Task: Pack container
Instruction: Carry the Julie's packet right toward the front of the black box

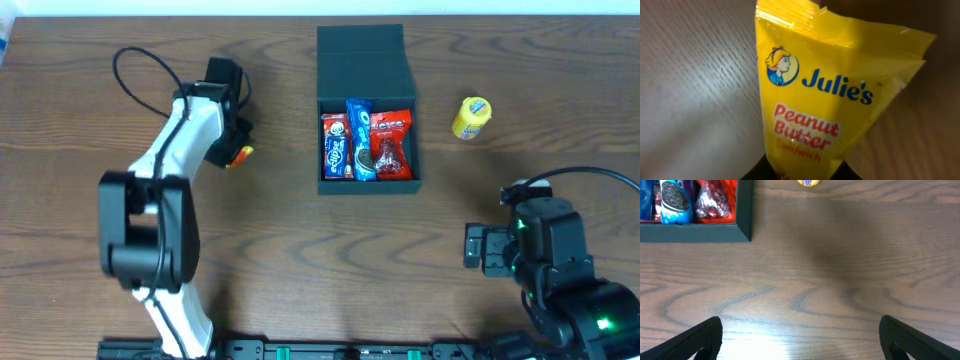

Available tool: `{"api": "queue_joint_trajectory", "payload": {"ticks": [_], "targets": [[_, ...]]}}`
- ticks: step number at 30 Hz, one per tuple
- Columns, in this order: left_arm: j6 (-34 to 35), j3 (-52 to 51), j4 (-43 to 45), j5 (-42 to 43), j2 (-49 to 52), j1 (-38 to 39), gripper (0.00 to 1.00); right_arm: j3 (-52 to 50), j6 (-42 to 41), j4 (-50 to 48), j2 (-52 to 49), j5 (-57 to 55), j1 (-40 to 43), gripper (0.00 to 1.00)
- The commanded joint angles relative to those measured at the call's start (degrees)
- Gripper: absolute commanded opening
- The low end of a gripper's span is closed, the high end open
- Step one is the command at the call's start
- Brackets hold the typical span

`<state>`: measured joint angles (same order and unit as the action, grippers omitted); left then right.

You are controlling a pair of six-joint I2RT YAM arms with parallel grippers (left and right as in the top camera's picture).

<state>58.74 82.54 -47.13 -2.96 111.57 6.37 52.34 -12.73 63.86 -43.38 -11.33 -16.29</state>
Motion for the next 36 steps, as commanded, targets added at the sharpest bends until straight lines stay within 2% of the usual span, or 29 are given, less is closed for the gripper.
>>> {"api": "queue_joint_trajectory", "payload": {"ticks": [1, 7, 13, 20, 26, 29, 32, 34, 36], "targets": [[-5.8, 0.0, -1.4, -0.1, -6.7, 2.4, 0.25, 0.1, 0.4, 0.1, 0.3, -0.2, 0.9, 0.99], [-16.2, 0.0, -3.1, 0.0, -15.6, 13.4, 0.21, 0.1, 0.4, 0.1, 0.3, -0.2, 0.9, 0.99], [-19.4, 0.0, -3.8, 0.0, -16.4, 25.6, 0.25, 0.1, 0.4, 0.1, 0.3, -0.2, 0.9, 0.99], [-27.7, 0.8, 3.7, 0.0, -15.1, 38.9, 0.30, 0.1, 0.4, 0.1, 0.3, -0.2, 0.9, 0.99], [-28.0, 5.7, 2.9, -0.2, -8.5, 40.1, 0.28, 0.1, 0.4, 0.1, 0.3, -0.2, 0.9, 0.99], [-27.9, 7.3, 1.4, -2.7, -8.0, 40.1, 0.39, 0.1, 0.4, 0.1, 0.3, -0.2, 0.9, 0.99], [-27.9, 7.3, -0.7, -4.1, -10.0, 40.1, 0.45, 0.1, 0.4, 0.1, 0.3, -0.2, 0.9, 0.99], [-25.0, 7.3, -3.8, -4.1, -11.9, 40.1, 0.46, 0.1, 0.4, 0.1, 0.3, -0.2, 0.9, 0.99], [-20.9, 7.3, -6.5, -4.1, -13.9, 40.1, 0.54, 0.1, 0.4, 0.1, 0.3, -0.2, 0.9, 0.99]]}}
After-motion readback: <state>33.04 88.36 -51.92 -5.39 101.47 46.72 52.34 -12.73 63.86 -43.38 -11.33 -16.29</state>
